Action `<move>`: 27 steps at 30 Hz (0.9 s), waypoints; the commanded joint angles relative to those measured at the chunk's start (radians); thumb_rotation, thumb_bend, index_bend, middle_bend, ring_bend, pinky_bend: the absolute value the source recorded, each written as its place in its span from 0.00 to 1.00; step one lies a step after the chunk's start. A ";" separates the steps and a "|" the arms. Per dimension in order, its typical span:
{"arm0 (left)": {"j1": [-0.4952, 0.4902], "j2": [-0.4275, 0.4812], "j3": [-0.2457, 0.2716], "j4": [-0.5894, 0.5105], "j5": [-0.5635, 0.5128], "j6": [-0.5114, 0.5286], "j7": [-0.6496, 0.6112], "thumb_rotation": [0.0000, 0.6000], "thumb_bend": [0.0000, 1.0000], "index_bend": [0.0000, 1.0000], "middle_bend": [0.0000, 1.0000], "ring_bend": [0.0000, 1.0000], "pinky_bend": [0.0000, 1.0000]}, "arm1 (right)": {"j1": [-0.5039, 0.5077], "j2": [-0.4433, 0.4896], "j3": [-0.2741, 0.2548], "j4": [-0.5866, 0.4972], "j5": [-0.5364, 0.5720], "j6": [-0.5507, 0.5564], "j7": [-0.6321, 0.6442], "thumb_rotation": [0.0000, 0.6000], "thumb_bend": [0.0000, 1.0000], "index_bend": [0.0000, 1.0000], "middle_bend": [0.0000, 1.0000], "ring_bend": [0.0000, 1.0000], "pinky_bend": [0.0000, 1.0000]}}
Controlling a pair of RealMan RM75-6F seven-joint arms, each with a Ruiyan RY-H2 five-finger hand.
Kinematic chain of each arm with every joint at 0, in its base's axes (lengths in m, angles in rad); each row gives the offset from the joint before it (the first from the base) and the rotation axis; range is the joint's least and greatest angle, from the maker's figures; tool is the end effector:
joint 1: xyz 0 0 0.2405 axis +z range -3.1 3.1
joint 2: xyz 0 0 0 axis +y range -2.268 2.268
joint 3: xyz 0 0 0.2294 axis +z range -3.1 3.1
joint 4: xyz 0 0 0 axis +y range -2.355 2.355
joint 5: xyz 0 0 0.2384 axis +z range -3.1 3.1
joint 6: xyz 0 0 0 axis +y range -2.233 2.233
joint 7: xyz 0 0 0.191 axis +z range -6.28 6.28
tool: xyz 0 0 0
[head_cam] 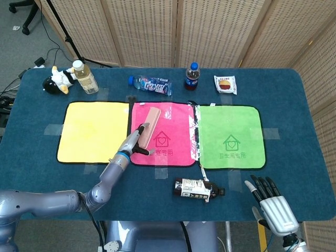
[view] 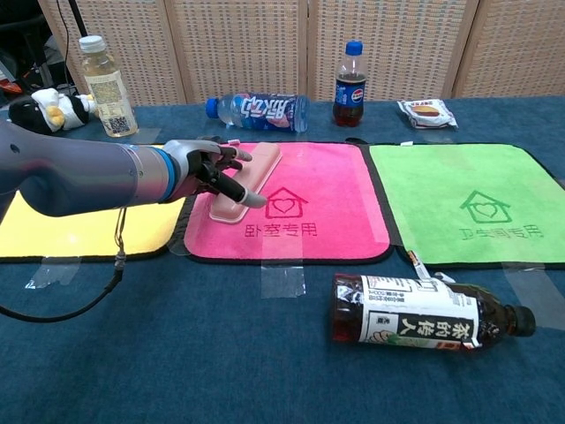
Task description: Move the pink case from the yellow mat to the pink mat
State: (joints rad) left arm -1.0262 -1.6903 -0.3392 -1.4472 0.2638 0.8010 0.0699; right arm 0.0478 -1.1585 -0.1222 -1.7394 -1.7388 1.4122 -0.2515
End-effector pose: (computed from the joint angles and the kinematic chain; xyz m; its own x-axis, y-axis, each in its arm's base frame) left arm -0.0603 0.3908 -0.1259 -0.3634 0.5440 0.7563 0.9306 0.2497 0.2675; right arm -0.2451 -0.1648 0.0452 0.4958 -0.2054 0.8438 -0.8601 -0.2507 0.4443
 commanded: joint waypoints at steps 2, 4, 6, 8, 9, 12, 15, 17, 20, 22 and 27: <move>-0.004 -0.009 -0.014 -0.009 0.015 0.004 0.002 1.00 0.27 0.00 0.00 0.00 0.02 | 0.000 0.002 0.001 -0.001 -0.002 0.004 0.004 1.00 0.52 0.08 0.00 0.00 0.00; -0.005 -0.010 -0.019 -0.015 0.020 0.007 0.006 1.00 0.27 0.00 0.00 0.00 0.02 | -0.001 0.003 0.001 -0.001 -0.002 0.006 0.005 1.00 0.52 0.08 0.00 0.00 0.00; -0.007 -0.011 -0.021 -0.019 0.022 0.009 0.010 1.00 0.27 0.00 0.00 0.00 0.02 | -0.001 0.003 0.001 -0.001 -0.003 0.006 0.006 1.00 0.52 0.08 0.00 0.00 0.00; -0.009 -0.014 -0.023 -0.022 0.024 0.011 0.013 1.00 0.27 0.00 0.00 0.00 0.02 | -0.001 0.004 0.000 -0.001 -0.005 0.006 0.006 1.00 0.52 0.08 0.00 0.00 0.00; -0.009 -0.015 -0.025 -0.024 0.024 0.011 0.013 1.00 0.27 0.00 0.00 0.00 0.02 | -0.001 0.004 0.000 -0.001 -0.006 0.007 0.006 1.00 0.52 0.08 0.00 0.00 0.00; -0.009 -0.020 -0.029 -0.029 0.028 0.008 0.014 1.00 0.27 0.00 0.00 0.00 0.02 | -0.001 0.005 0.001 -0.002 -0.006 0.008 0.007 1.00 0.52 0.08 0.00 0.00 0.00; -0.005 -0.018 -0.034 -0.038 0.042 0.009 0.011 1.00 0.27 0.00 0.00 0.00 0.02 | -0.001 0.006 0.001 -0.002 -0.006 0.007 0.008 1.00 0.52 0.08 0.00 0.00 0.00; 0.003 -0.007 -0.042 -0.053 0.054 0.014 0.003 1.00 0.27 0.00 0.00 0.00 0.02 | -0.002 0.007 0.001 -0.002 -0.005 0.009 0.010 1.00 0.52 0.08 0.00 0.00 0.00; 0.023 0.016 -0.052 -0.085 0.083 0.025 -0.012 1.00 0.27 0.00 0.00 0.00 0.02 | -0.003 0.009 0.002 -0.003 -0.006 0.013 0.013 1.00 0.52 0.08 0.00 0.00 0.00; 0.043 0.041 -0.058 -0.116 0.109 0.031 -0.027 1.00 0.27 0.00 0.00 0.00 0.02 | -0.003 0.010 0.002 -0.004 -0.007 0.014 0.013 1.00 0.52 0.08 0.00 0.00 0.00; 0.118 0.140 -0.078 -0.221 0.213 0.057 -0.080 1.00 0.27 0.00 0.00 0.00 0.02 | -0.003 0.009 0.001 -0.005 -0.010 0.011 0.009 1.00 0.52 0.08 0.00 0.00 0.00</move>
State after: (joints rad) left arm -0.9405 -1.5884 -0.4059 -1.6305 0.4373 0.8431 0.0152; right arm 0.0448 -1.1491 -0.1214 -1.7445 -1.7482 1.4237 -0.2419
